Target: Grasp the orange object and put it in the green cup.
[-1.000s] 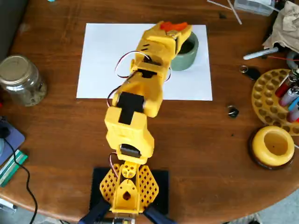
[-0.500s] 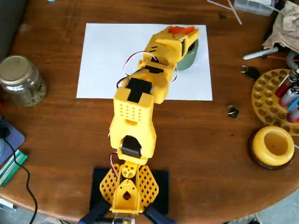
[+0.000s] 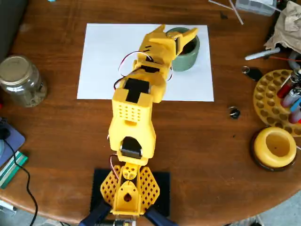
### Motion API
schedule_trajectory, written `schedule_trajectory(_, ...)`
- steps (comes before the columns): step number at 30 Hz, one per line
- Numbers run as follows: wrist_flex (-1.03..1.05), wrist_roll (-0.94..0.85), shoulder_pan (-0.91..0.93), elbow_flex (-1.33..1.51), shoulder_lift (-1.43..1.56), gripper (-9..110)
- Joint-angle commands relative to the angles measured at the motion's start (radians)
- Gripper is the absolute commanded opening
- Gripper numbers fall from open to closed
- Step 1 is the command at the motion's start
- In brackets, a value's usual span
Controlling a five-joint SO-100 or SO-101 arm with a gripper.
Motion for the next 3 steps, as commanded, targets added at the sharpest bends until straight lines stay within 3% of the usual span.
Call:
schedule_trajectory(1, -0.021, -0.011, 0.005, -0.005, 0.025, 37)
schedule_trajectory(3, -0.023, -0.023, 0.003, -0.003, 0.028, 32)
